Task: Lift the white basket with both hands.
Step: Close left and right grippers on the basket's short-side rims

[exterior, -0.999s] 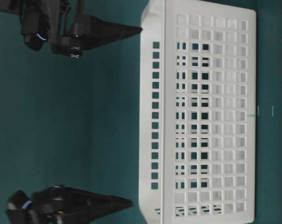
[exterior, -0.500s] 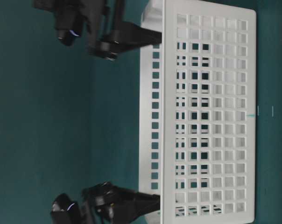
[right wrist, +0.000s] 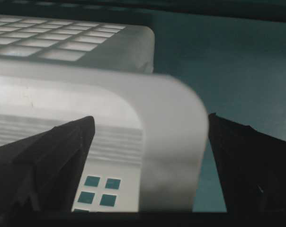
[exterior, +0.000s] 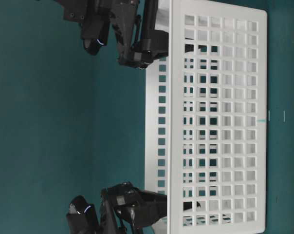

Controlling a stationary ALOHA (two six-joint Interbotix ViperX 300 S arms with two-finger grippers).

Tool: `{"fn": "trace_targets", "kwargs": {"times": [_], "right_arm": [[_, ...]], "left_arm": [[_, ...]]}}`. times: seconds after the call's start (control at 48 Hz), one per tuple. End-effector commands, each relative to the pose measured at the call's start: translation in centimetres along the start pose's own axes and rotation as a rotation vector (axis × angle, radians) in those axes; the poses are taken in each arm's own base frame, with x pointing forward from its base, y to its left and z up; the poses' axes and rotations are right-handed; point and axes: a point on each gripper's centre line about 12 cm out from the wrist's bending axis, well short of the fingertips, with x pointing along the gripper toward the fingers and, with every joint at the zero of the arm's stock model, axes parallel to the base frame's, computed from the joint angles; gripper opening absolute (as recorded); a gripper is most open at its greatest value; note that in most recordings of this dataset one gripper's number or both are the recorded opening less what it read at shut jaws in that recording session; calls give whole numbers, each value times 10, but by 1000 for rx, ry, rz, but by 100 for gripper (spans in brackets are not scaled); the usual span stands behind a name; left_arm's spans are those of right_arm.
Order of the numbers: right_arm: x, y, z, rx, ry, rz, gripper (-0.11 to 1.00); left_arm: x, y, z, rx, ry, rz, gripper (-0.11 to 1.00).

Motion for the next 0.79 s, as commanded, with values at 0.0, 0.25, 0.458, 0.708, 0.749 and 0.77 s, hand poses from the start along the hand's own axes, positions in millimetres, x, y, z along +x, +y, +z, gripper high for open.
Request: {"fn": "trace_targets", "kwargs": {"times": [0.0, 0.25, 0.458, 0.708, 0.749, 0.77], "right_arm": [[1, 2, -1, 11, 4, -2, 91], [3, 1, -3, 68, 23, -2, 28], [4, 1, -4, 68, 25, -5, 17], [-2, 4, -4, 54, 23, 3, 17], [-4, 4, -3, 51, 22, 3, 17], [-5, 4, -4, 48, 23, 1, 16]], "left_arm": [[-2, -7, -2, 13, -11, -37, 92], [1, -5, -7, 19, -6, -35, 29], [1, -5, -6, 19, -7, -37, -1], [-4, -11, -4, 20, -13, -53, -1], [-6, -13, -4, 20, -15, -59, -2], [-8, -13, -4, 20, -17, -63, -2]]}}
